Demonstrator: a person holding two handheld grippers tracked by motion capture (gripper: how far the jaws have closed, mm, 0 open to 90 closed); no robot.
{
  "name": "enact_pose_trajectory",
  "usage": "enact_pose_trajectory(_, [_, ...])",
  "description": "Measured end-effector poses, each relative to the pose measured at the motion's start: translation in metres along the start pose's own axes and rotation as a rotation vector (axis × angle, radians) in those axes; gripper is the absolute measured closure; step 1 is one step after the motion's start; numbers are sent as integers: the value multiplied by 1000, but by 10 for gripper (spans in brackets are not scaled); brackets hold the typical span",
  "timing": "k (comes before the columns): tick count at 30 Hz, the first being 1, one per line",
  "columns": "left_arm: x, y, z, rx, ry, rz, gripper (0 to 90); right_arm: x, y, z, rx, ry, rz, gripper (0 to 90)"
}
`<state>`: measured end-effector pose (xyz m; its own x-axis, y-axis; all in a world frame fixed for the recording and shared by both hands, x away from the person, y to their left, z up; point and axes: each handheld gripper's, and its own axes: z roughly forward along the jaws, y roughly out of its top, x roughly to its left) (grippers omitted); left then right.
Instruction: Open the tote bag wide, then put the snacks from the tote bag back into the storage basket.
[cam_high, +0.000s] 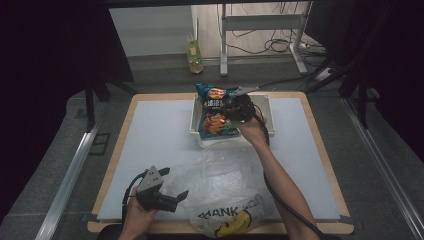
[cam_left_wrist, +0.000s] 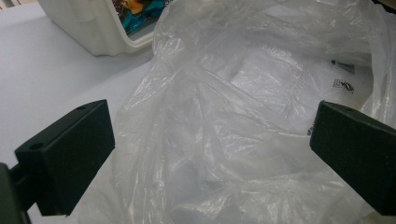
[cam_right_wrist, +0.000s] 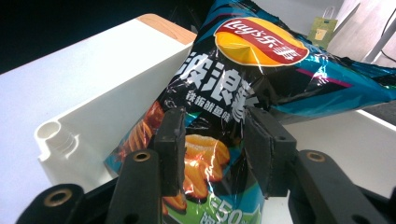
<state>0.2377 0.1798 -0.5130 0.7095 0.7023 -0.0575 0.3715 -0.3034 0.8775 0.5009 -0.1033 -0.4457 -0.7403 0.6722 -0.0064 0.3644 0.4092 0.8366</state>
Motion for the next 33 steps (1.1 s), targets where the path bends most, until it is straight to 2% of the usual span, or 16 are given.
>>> enact_pose_trajectory(6, [2,1,-4,-29,5,-19,0,2,-2,-9,-6,-1,-14,550])
enact_pose_trajectory(11, [3,1,-8,-54,21,-17,0,4,-1,-17,-16,1,-17,515])
enact_pose_trajectory(24, [2,1,-8,-54,29,-9,0,18,-2,-31,-2,23,-47,353])
enact_pose_trajectory(33, [4,1,-9,-61,42,-2,0,22,-5,-38,-2,31,-49,291])
